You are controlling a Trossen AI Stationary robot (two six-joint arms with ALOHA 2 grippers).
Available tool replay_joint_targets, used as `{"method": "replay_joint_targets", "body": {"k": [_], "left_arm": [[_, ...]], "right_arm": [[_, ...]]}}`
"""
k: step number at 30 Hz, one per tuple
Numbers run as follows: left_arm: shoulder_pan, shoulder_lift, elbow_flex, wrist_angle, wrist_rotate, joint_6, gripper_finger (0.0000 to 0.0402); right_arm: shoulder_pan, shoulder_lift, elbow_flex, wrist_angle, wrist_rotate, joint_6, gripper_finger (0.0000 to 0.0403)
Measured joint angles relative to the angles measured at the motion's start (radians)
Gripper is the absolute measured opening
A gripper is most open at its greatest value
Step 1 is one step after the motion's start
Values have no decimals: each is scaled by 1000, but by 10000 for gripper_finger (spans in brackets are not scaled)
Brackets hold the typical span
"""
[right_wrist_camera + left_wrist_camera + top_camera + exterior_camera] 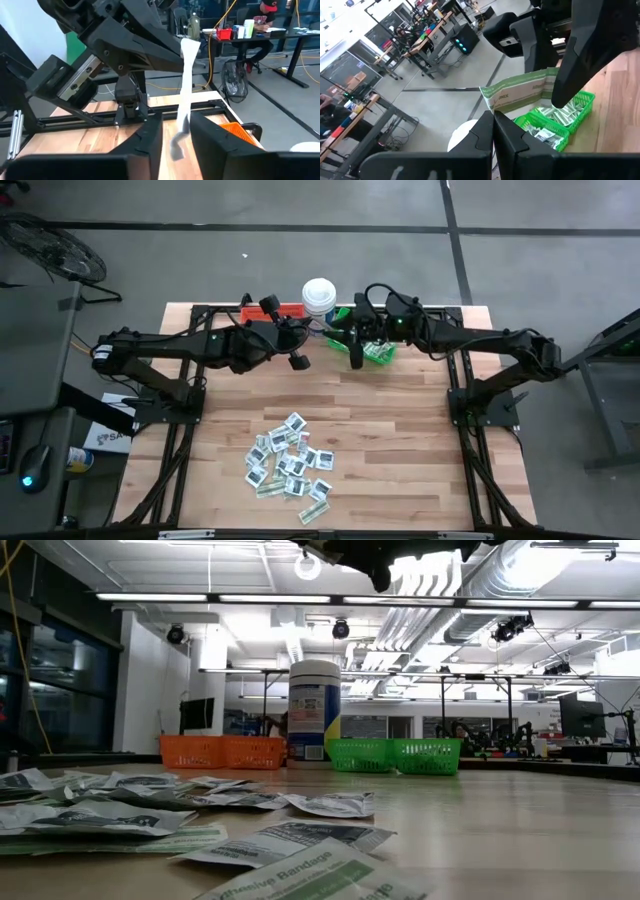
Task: Pick & Place First Aid Supplies
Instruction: Put the green bandage pack into the right green bin
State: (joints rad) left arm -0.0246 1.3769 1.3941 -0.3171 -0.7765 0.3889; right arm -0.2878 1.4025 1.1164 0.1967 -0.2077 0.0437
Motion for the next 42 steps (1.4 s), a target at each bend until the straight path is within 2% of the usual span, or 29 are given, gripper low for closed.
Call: {"method": "replay_joint_targets", "body": {"k": [10,18,22,27,31,34,42], "left_arm": [[0,0,0,0,-1,0,0],[0,0,0,-1,-1,9,8],[0,0,0,0,12,72,40],[0,-5,0,0,-14,78,112],[-2,-33,1,-15,-58,78,165],[-2,-62,0,-68,-68,56,188],[-2,-155,0,-243,-72,-42,193]], "right_arm": [[0,-1,0,-13,28,3,8],[0,-1,0,-27,28,19,1],[-1,-2,0,-37,26,27,1],[-29,-2,0,-71,26,47,1],[-77,-29,0,-171,51,54,0],[-123,-69,0,-294,102,50,0],[-253,-129,1,-701,149,-8,0]]}}
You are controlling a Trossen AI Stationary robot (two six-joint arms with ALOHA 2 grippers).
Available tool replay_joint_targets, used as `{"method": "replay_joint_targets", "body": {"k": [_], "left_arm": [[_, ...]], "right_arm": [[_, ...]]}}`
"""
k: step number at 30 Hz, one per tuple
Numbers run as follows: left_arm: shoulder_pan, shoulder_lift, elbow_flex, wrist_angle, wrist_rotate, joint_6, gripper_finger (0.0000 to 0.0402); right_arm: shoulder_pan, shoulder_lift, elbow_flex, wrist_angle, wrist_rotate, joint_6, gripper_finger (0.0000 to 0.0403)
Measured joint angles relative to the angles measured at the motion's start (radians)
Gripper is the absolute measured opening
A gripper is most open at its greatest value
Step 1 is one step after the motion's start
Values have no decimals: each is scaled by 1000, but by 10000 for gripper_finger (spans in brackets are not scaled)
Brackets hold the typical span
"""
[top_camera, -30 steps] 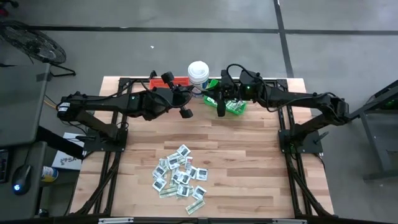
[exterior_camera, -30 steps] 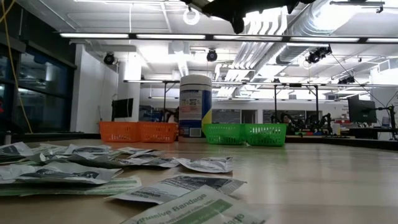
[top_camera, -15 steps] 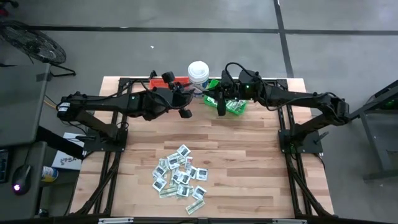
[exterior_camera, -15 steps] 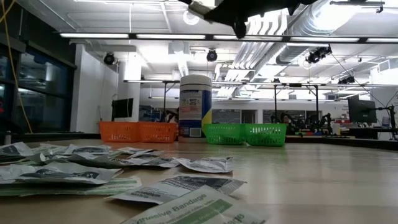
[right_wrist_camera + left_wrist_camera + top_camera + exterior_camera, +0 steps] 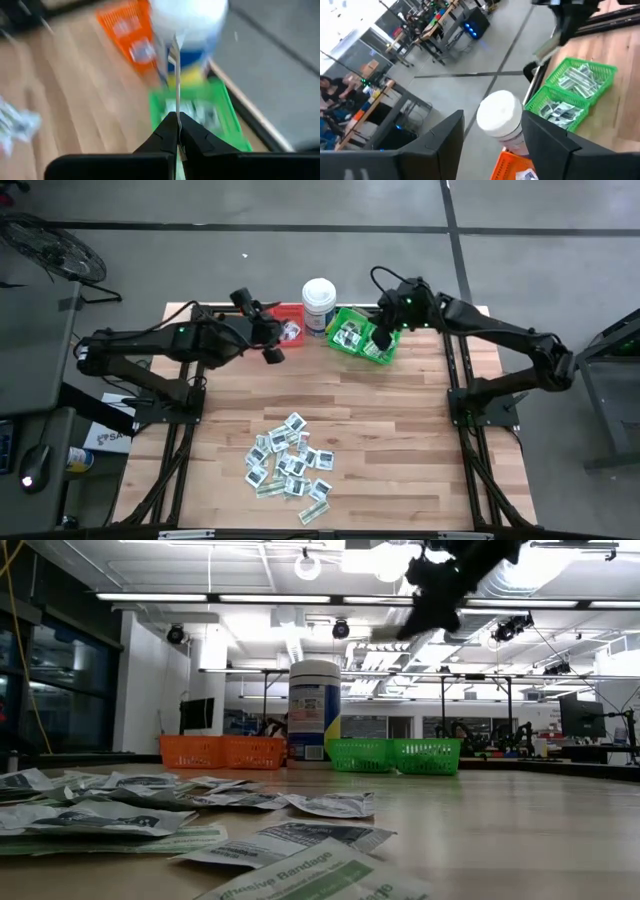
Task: Pick & Place First Aid Supplies
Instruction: Put the green bandage pack into the right green bin
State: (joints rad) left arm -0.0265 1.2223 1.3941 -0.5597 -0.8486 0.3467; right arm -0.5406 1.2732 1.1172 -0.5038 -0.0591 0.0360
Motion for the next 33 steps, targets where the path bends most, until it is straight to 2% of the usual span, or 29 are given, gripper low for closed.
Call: {"method": "replay_joint_targets", "body": {"k": [6,12,21,33], "left_arm": [[0,-28,0,-91,0,-41,193],[0,-28,0,-126,5,-83,192],[0,-28,0,-148,5,-107,192],[0,-28,0,-213,4,-180,192]], "right_arm": [[-86,19,0,-228,-7,-42,0],[-161,100,0,-348,-134,-97,0],[-208,274,0,-366,-158,-123,0],[-226,416,-1,-286,-31,-127,0]]}}
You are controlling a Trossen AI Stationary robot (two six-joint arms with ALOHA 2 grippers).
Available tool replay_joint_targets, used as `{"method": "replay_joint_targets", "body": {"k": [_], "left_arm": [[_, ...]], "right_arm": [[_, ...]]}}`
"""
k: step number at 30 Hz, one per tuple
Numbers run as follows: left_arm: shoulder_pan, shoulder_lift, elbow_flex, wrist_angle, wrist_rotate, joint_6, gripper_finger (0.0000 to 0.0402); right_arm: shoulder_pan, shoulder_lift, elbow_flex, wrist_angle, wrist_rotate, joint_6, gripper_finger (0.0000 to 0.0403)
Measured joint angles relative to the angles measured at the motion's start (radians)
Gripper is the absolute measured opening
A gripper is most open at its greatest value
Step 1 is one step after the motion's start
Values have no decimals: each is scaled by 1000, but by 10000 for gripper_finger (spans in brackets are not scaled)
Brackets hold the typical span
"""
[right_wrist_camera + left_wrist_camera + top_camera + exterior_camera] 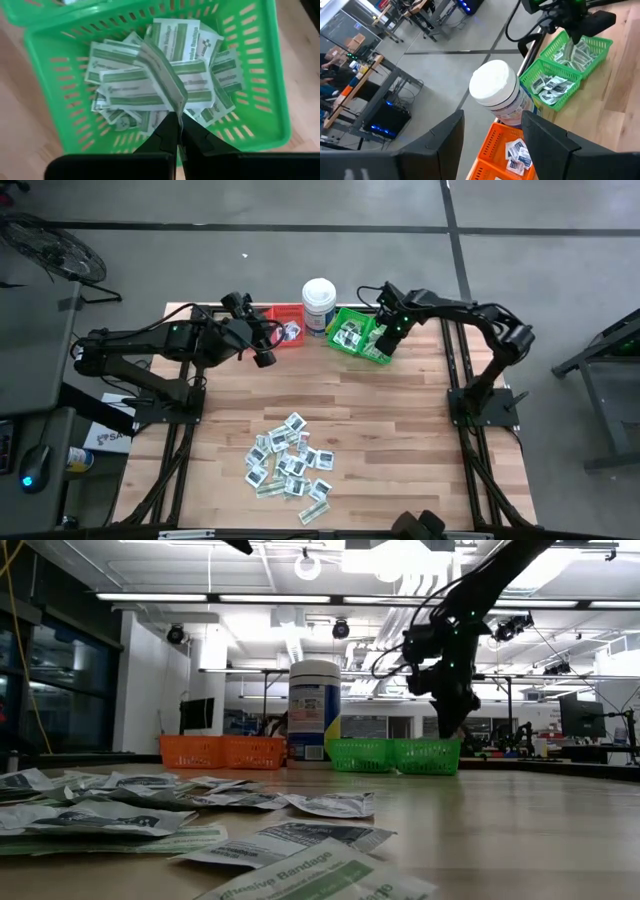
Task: Pick & Place First Aid Supplies
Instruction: Put the green bandage pack into the right green bin, then put the black towelette pack into the left green bin
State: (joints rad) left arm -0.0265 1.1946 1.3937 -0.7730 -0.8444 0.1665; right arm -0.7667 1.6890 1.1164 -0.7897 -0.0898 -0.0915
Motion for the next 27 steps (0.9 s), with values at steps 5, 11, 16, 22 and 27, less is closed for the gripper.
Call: {"method": "replay_joint_targets", "body": {"k": [5,11,16,22,27], "left_arm": [[0,0,0,-1,0,-6,192],[0,0,0,-15,1,-17,192],[0,0,0,-15,1,-19,192],[0,0,0,-15,23,-21,192],[0,0,0,-16,26,-23,192]], "right_arm": [[-1,14,0,10,7,-15,2],[-7,13,0,24,7,-14,37],[-12,10,0,22,9,-14,96],[-26,-29,0,21,5,-18,169],[-27,-89,0,14,-8,-32,208]]}}
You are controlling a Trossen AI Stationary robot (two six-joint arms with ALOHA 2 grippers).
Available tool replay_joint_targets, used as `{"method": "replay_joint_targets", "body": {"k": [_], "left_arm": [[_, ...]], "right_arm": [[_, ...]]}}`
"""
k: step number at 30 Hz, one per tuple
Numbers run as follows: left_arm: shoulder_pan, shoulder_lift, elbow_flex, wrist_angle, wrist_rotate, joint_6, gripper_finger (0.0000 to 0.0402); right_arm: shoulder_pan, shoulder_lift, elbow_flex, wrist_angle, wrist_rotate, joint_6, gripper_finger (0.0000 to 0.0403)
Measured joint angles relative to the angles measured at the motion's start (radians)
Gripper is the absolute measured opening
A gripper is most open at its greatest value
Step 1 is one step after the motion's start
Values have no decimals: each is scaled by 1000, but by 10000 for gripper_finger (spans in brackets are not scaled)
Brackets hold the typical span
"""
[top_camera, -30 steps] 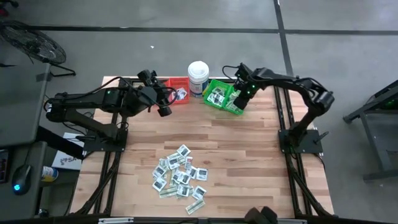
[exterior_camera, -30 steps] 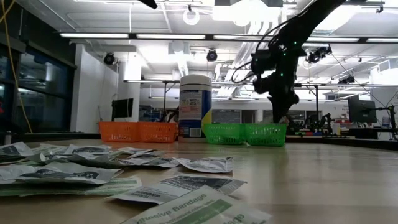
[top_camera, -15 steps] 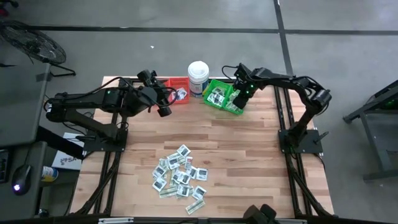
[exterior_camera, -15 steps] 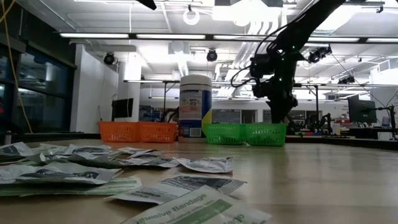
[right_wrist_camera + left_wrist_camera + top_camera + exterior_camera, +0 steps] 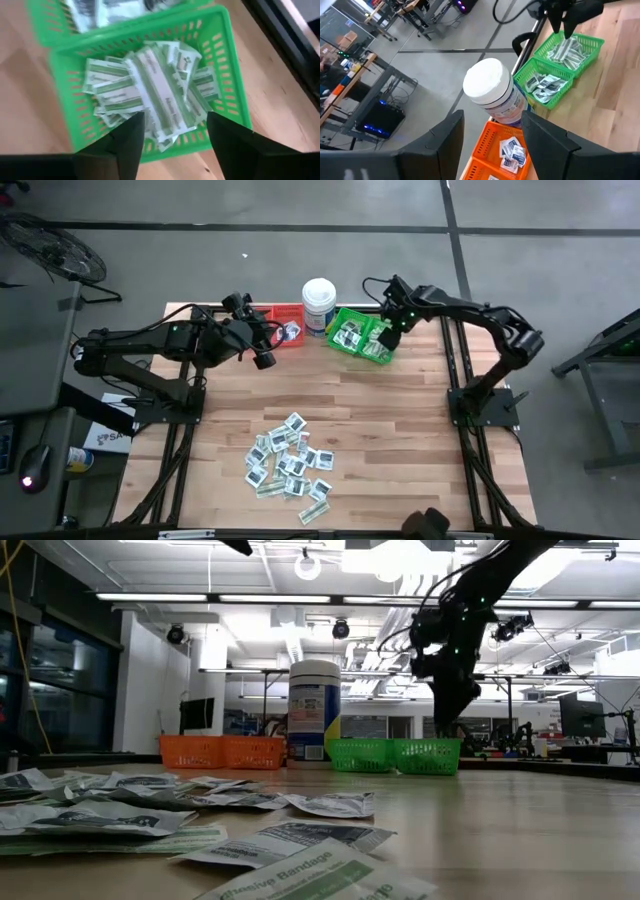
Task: Pick & Place First Aid Supplies
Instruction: Put the black towelette pack into the left green bin
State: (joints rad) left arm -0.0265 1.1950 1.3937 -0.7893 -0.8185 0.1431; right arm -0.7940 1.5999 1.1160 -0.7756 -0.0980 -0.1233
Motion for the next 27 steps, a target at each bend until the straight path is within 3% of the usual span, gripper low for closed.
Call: {"method": "replay_joint_targets", "body": {"k": [11,19,27], "left_arm": [[-2,0,-10,-119,86,-114,192],[-70,-8,-185,-115,128,-281,192],[-165,-8,-382,18,198,-470,192]], "right_arm": [[8,-163,0,-61,-35,-17,222],[10,-291,0,-67,-104,2,218],[9,-378,0,-66,-119,-6,216]]}}
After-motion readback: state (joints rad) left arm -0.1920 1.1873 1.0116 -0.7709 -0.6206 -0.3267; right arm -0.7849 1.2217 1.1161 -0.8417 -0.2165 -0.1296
